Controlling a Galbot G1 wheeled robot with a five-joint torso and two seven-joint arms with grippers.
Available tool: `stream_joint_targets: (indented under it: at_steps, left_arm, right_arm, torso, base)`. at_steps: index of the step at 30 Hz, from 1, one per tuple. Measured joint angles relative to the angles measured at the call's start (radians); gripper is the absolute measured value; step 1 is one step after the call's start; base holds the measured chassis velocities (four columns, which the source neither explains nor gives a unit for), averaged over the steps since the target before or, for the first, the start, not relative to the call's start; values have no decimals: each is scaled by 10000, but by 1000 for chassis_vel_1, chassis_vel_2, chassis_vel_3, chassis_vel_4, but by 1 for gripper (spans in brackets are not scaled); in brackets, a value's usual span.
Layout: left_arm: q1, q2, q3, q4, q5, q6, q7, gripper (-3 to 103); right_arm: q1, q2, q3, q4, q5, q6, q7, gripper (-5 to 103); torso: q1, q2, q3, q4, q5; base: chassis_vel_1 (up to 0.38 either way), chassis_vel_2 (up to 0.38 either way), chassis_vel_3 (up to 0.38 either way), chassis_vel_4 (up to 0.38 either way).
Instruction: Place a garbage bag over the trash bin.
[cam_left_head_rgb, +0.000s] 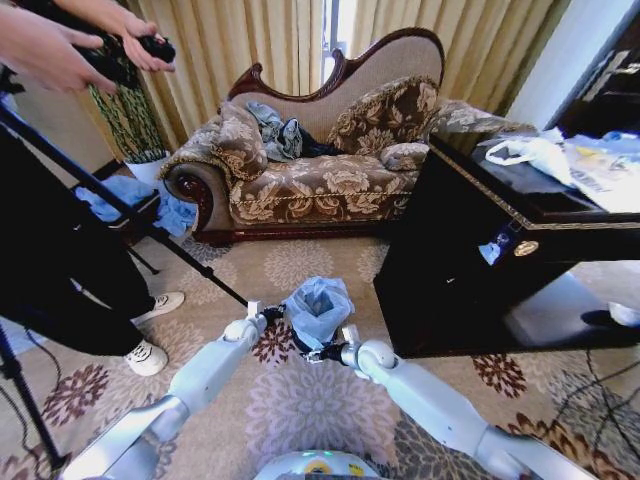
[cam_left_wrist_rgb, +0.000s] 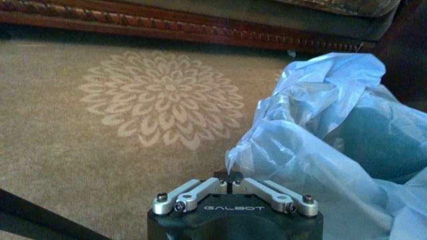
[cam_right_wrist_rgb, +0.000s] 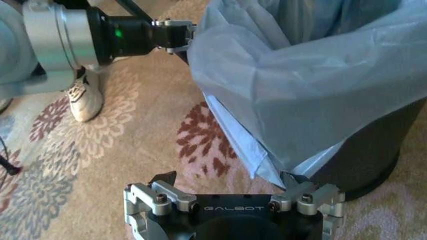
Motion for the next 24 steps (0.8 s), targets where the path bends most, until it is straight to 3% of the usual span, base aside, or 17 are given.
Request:
stream_joint_targets:
  at_steps: [24]
  left_arm:
    - [-386, -799, -223, 1910, 28, -426, 556, 0]
  right_arm:
    - [-102, 622, 301, -1750, -1195, 651, -553, 100]
  torso:
    - [1, 0, 0, -1, 0]
  base:
    - [0, 0, 0, 0]
